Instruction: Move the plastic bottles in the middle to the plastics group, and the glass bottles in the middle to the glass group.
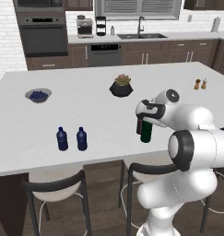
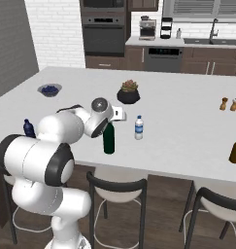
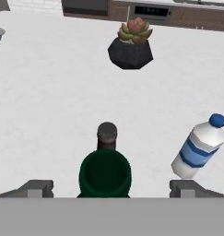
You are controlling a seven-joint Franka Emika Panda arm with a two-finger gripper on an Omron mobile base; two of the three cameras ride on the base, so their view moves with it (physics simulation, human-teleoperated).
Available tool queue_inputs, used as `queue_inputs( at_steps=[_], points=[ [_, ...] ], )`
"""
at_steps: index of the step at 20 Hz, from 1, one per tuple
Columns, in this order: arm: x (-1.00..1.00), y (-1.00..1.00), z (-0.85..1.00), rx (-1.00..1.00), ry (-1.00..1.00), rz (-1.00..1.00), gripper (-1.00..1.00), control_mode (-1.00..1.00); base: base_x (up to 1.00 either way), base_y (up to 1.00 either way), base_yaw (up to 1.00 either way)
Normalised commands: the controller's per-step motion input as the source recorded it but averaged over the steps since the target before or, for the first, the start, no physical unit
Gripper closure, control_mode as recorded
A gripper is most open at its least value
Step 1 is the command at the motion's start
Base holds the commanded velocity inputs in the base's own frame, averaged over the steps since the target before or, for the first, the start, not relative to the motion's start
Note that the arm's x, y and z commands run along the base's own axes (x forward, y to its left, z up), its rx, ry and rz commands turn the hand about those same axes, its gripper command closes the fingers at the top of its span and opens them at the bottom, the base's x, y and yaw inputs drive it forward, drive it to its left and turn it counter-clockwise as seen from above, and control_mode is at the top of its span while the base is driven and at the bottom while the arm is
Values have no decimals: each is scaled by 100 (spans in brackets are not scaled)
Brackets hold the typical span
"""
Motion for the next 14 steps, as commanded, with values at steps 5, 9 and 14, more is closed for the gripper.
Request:
queue_inputs(
  at_steps=[5,9,14],
  points=[
    [2,6,0,0,0,0,-100,-100,0,0,0],
    [3,1,0,0,0,0,-100,-100,0,0,0],
    [4,0,0,0,0,0,-100,-100,0,0,0]
  ],
)
